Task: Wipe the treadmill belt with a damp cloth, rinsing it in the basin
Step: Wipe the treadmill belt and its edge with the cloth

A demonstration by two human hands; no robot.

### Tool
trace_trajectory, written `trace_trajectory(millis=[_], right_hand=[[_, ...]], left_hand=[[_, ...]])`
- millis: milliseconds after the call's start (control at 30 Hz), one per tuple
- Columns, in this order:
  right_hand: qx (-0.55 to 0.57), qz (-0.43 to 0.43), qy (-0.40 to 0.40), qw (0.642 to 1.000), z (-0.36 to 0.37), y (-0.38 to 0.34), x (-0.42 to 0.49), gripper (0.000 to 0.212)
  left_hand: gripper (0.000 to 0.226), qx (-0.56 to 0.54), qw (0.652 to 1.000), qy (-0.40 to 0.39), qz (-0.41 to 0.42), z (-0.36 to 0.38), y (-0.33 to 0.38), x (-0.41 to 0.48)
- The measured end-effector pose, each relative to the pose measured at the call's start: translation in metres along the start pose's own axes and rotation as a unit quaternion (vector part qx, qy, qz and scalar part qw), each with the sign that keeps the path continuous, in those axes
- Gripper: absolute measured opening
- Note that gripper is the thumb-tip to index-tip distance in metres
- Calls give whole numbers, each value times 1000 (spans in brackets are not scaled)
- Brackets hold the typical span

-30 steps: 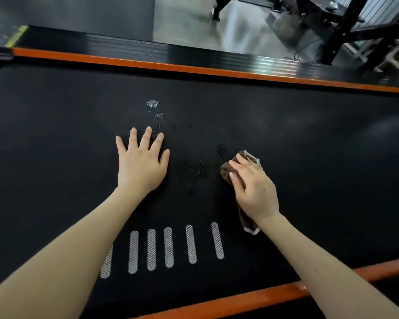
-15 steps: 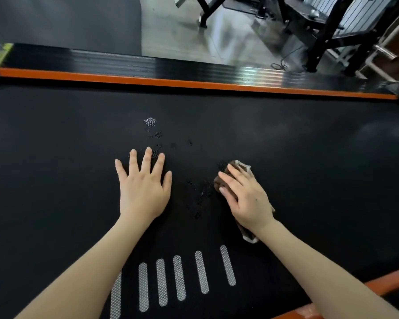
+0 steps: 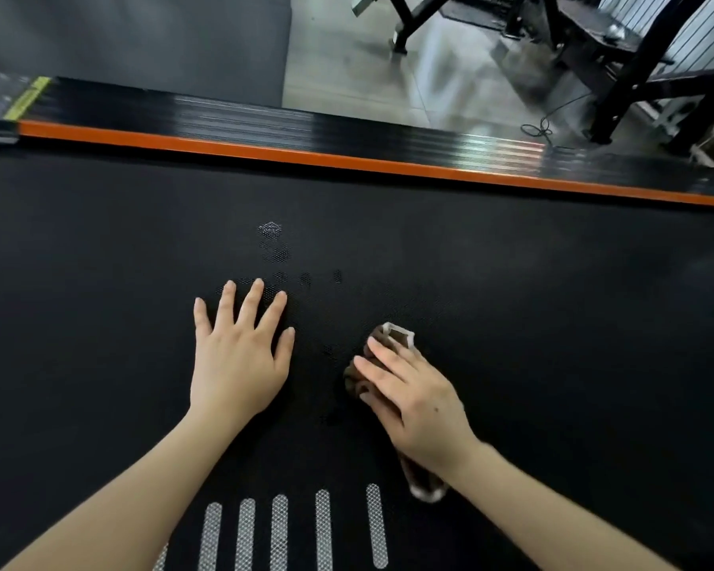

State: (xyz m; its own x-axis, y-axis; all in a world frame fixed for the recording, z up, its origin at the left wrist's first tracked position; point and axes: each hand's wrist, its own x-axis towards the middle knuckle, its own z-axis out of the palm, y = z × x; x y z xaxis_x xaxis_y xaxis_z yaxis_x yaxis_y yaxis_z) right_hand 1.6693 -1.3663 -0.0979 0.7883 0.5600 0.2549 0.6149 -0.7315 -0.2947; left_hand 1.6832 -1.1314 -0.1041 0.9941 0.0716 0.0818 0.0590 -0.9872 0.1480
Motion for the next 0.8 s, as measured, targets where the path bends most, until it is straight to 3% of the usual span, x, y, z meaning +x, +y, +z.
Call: trace_trajectory(millis=[100, 200, 267, 467, 533, 667, 800], right_hand=[[-15, -14, 9, 1000, 5, 37, 52, 38], [-29, 136, 25, 990, 10, 69, 123, 36], [-47, 182, 24, 982, 18, 71, 140, 38], [0, -11, 46, 999, 22, 37, 102, 40], [-9, -6, 41, 999, 18, 57, 130, 39], [-41, 168, 52, 983, 7, 124, 191, 36], [-106, 350, 97, 925, -22, 200, 204, 37]], left_hand=[[60, 1, 1000, -6, -4, 1, 0, 0], [60, 1, 1000, -7, -2, 1, 0, 1], [59, 0, 1000, -6, -6, 1, 0, 2], [58, 6, 1000, -24, -8, -2, 1, 2], [58, 4, 1000, -28, -11, -3, 2, 3], [57, 6, 1000, -27, -3, -1, -1, 2], [56, -6, 1000, 0, 1, 2, -2, 3]])
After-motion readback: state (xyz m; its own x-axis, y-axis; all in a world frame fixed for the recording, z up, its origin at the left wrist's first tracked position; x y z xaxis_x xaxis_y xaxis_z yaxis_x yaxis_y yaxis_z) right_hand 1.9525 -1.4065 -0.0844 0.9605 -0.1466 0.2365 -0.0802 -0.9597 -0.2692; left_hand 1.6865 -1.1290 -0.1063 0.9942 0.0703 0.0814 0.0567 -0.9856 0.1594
